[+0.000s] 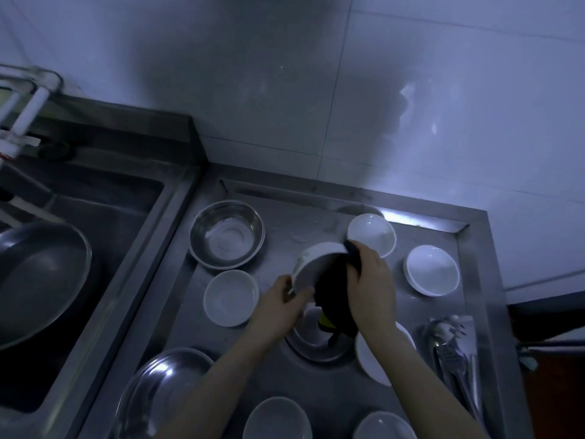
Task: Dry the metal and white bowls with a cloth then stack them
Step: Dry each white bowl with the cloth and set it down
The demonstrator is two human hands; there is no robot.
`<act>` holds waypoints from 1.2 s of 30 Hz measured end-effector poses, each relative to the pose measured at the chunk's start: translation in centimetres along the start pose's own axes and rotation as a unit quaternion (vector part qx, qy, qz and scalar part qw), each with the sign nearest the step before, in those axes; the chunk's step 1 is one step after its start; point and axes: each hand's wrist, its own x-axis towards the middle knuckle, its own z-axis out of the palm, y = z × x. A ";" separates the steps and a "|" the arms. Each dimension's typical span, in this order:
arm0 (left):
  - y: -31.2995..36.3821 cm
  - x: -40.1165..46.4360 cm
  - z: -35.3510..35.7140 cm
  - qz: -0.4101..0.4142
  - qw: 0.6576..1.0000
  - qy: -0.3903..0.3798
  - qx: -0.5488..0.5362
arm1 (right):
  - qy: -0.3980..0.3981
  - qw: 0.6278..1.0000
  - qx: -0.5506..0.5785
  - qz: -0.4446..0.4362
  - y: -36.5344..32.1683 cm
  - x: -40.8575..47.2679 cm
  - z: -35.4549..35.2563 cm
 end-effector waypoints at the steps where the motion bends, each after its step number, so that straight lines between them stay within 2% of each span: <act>1: -0.5 0.3 0.0 0.029 0.996 0.033 0.074 | -0.018 1.000 0.001 0.017 0.4 0.4 0.3; 2: -0.9 0.8 0.1 0.046 0.990 0.062 0.120 | -0.035 0.999 0.004 0.028 0.7 0.6 0.7; 4: -1.4 2.0 0.2 0.050 0.985 0.096 0.131 | -0.063 0.997 0.022 0.046 1.4 0.9 1.5; 10: -2.6 6.7 0.0 -0.020 0.985 0.123 0.119 | -0.063 0.983 0.117 0.125 2.8 1.5 2.6; 14: -2.1 9.4 0.1 -0.099 0.987 0.116 -0.049 | -0.069 0.982 0.130 0.118 3.7 1.5 2.6; 20: -2.0 12.8 0.7 -0.194 0.953 0.116 -0.199 | -0.067 0.985 0.133 0.092 4.8 0.6 2.3; 27: -2.7 12.9 1.1 -0.216 0.909 0.136 -0.329 | -0.057 0.983 0.146 0.098 5.7 -1.2 1.0; 30: -2.9 12.1 2.1 -0.243 0.890 0.107 -0.371 | -0.032 0.978 0.176 0.107 5.6 -1.5 0.0; 32: -2.7 10.9 3.6 -0.264 0.895 0.062 -0.353 | -0.019 0.976 0.184 0.111 5.8 -1.6 -0.8; 34: -2.1 10.2 5.6 -0.256 0.927 0.019 -0.274 | -0.006 0.974 0.193 0.119 5.9 -1.5 -1.8; 36: -0.7 10.2 7.6 -0.214 0.954 0.000 -0.210 | 0.007 0.971 0.200 0.128 6.2 -1.4 -2.8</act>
